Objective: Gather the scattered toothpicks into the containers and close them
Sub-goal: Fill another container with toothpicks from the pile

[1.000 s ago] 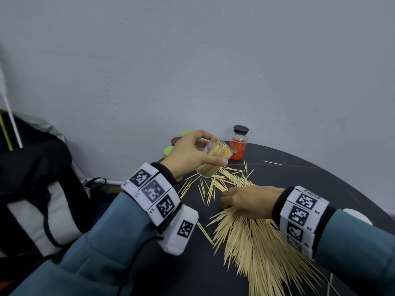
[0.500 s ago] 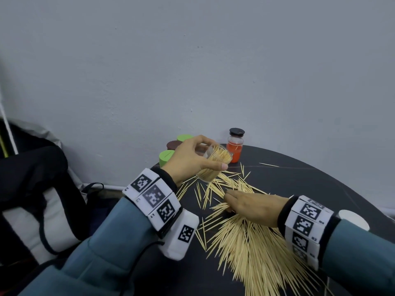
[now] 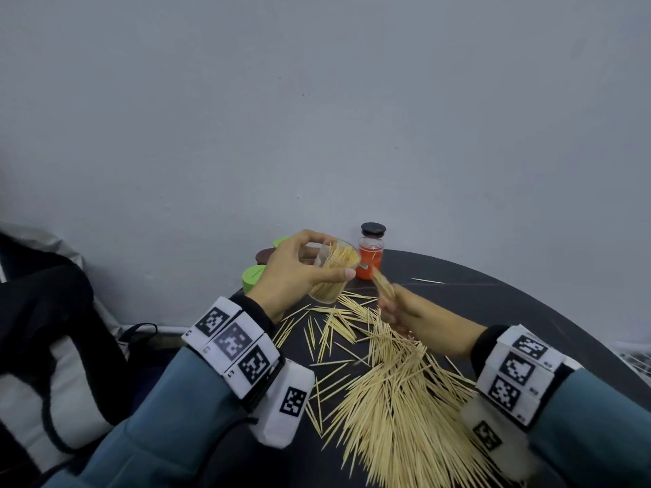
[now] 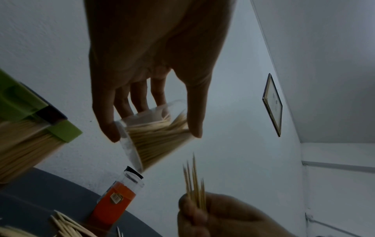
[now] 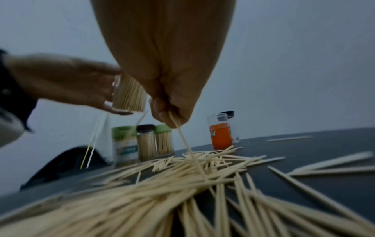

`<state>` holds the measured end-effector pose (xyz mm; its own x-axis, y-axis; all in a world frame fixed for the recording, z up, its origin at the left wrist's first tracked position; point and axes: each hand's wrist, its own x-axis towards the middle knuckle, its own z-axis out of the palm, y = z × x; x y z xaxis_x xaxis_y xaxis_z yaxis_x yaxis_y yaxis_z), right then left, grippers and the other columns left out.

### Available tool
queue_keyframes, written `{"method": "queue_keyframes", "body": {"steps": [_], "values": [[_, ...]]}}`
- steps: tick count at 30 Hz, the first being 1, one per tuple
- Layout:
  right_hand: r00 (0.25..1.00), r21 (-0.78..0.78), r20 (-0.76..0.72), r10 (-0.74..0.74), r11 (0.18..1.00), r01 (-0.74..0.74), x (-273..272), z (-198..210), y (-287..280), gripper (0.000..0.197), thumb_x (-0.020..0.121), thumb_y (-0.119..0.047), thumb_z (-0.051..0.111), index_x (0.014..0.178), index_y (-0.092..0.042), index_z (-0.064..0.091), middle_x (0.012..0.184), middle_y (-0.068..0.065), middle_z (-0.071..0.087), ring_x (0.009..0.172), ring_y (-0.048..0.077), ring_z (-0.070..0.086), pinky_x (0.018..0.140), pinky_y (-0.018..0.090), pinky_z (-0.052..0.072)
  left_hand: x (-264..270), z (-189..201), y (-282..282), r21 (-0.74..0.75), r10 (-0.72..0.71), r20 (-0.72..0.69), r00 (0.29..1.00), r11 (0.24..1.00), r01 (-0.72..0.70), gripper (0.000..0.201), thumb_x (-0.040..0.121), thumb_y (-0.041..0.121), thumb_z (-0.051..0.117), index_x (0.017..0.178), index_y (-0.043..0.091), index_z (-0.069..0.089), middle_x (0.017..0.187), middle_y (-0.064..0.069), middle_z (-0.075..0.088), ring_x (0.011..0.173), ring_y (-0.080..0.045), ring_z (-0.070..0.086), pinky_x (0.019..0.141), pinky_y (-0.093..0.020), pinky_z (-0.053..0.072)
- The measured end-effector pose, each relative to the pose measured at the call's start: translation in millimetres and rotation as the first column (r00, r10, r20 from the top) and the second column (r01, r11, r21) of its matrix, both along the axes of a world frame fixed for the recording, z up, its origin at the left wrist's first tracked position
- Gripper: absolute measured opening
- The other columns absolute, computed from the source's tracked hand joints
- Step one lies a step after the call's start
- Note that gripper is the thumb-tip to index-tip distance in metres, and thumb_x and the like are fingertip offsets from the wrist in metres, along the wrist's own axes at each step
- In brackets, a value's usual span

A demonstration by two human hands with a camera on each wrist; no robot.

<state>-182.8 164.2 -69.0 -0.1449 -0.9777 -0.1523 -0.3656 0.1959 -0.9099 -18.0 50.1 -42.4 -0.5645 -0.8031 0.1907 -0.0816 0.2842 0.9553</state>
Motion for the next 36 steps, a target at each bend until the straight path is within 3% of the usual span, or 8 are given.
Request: {"method": "queue_keyframes", "body": {"steps": [3,6,11,17,20,25,30,36], "values": [[0.956,-0.146,0.289,-0.05,0.985,0.096,-12.2,-0.4,-1.0,0.023,0.101,-0.005,0.023,0.087,-0.014,0.039,0.068,-0.003,0.037,0.052,0.004,0.036,0.053,0.016,0.034,-4.3,-3.0,0.8,-0.008,-0.014,0.016,1.0,1.0,0.015,0.058,0.062,0.021,0.085,0.115,0.016,0.06,0.105,-0.002,0.067,0.1,-0.018,0.063,0.088,-0.034,0.052],[0.821,-0.214,0.564,-0.091,0.944,0.252,-17.1,5.8,-0.6,0.027,0.1,0.0,0.022,0.085,-0.012,0.04,0.062,-0.001,0.036,0.047,0.005,0.036,0.048,0.016,0.035,-8.6,-6.5,3.7,-0.002,-0.074,0.055,0.996,0.997,0.074,0.056,0.064,0.018,0.085,0.114,0.015,0.061,0.105,-0.003,0.067,0.101,-0.018,0.063,0.087,-0.031,0.052],[0.678,-0.322,0.734,-0.045,0.856,0.405,-19.4,19.3,4.1,0.03,0.098,0.005,0.021,0.083,-0.013,0.04,0.06,-0.002,0.037,0.047,0.005,0.036,0.049,0.016,0.036,-18.6,-11.9,13.3,0.005,-0.236,0.18,0.955,0.971,0.239,0.054,0.062,0.022,0.084,0.111,0.018,0.061,0.103,0.001,0.067,0.095,-0.011,0.062,0.081,-0.024,0.049],[0.704,-0.436,0.71,-0.024,0.769,0.467,-8.4,22.1,1.1,0.027,0.1,0.001,0.022,0.085,-0.013,0.04,0.059,-0.004,0.041,0.051,0.006,0.046,0.057,0.018,0.049,-30.2,-22.1,22.2,0.008,-0.341,0.279,0.898,0.936,0.353,0.05,0.064,0.026,0.085,0.109,0.025,0.063,0.105,0.004,0.067,0.097,-0.01,0.063,0.084,-0.026,0.049],[0.782,-0.462,0.621,-0.051,0.782,0.417,0.6,13.0,0.3,0.024,0.101,-0.006,0.025,0.086,-0.014,0.042,0.063,-0.004,0.046,0.059,0.008,0.054,0.068,0.022,0.052,-34.1,-24.7,26.1,-0.003,-0.36,0.274,0.892,0.927,0.375,0.052,0.067,0.024,0.084,0.114,0.025,0.062,0.11,0.006,0.066,0.101,-0.007,0.061,0.086,-0.021,0.047],[0.895,-0.441,0.428,-0.127,0.835,0.329,11.0,-1.8,5.2,0.026,0.101,-0.015,0.028,0.11,-0.007,0.052,0.103,0.001,0.068,0.088,0.004,0.067,0.073,0.016,0.053,-37.8,-27.0,24.6,0.011,-0.324,0.193,0.926,0.945,0.328,0.068,0.056,0.034,0.089,0.117,0.024,0.061,0.11,0.008,0.067,0.097,-0.005,0.06,0.084,-0.021,0.046],[0.912,-0.358,0.38,-0.152,0.885,0.297,15.5,-2.6,9.7,0.029,0.1,-0.018,0.033,0.124,-0.019,0.05,0.105,-0.031,0.058,0.087,-0.023,0.055,0.068,-0.002,0.043,-39.2,-28.3,23.6,0.001,-0.263,0.136,0.955,0.964,0.265,0.047,0.066,0.022,0.084,0.107,0.027,0.062,0.104,0.004,0.067,0.093,-0.006,0.061,0.082,-0.021,0.045],[0.93,-0.356,0.341,-0.139,0.896,0.265,9.7,0.9,9.1,0.024,0.095,-0.018,0.044,0.117,-0.018,0.056,0.118,-0.004,0.063,0.095,0.0,0.063,0.082,0.014,0.049,-38.0,-26.2,23.5,-0.015,-0.275,0.127,0.953,0.96,0.279,0.054,0.066,0.019,0.084,0.114,0.02,0.062,0.109,0.002,0.067,0.101,-0.008,0.062,0.082,-0.014,0.045]]}}
